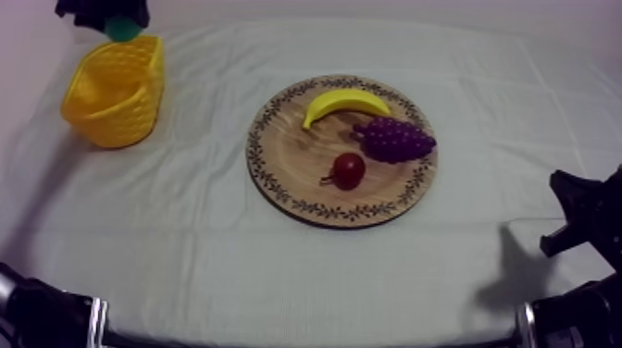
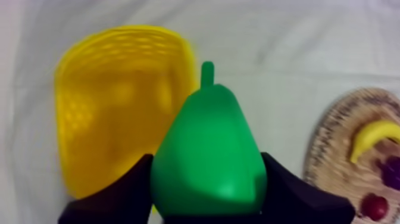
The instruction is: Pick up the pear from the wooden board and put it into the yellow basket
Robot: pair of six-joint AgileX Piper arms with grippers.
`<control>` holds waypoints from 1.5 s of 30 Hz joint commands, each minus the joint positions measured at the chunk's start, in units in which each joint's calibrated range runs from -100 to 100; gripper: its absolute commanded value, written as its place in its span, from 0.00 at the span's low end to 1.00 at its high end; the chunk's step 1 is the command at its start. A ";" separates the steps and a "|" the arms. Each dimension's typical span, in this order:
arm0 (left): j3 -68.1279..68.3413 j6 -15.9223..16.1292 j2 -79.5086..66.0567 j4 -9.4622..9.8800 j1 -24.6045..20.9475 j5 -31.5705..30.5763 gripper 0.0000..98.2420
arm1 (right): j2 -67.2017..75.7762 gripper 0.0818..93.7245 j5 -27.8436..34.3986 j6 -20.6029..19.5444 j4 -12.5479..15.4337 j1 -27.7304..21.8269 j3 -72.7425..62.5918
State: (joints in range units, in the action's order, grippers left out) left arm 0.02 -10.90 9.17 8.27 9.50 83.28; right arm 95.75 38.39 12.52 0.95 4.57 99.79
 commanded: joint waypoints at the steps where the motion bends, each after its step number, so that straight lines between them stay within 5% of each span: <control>1: 1.06 0.38 1.38 0.15 -2.70 -1.60 0.59 | 0.01 0.00 0.00 0.01 0.00 0.02 -0.01; 10: 4.28 1.49 5.14 0.38 -5.23 -5.17 0.86 | 0.01 0.00 0.00 0.01 0.00 0.02 -0.01; 16: 7.76 1.48 0.89 0.46 -4.82 -6.88 0.90 | 0.01 0.00 0.00 0.01 0.00 0.02 -0.01; 32: 24.56 2.55 -35.42 0.35 -1.94 -15.87 0.69 | 0.01 0.00 0.00 0.01 0.00 0.02 -0.01; 41: 40.10 5.08 -57.27 -3.24 -5.20 -22.53 0.54 | 0.01 0.00 0.00 0.01 0.00 0.02 -0.01; 45: 48.23 5.16 -65.98 -4.10 -5.68 -27.47 0.38 | 0.01 0.00 0.00 0.01 0.00 0.02 -0.01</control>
State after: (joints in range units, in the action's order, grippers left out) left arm 42.89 -5.76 -49.44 4.35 3.88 57.93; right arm 95.75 38.39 12.52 0.95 4.57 99.79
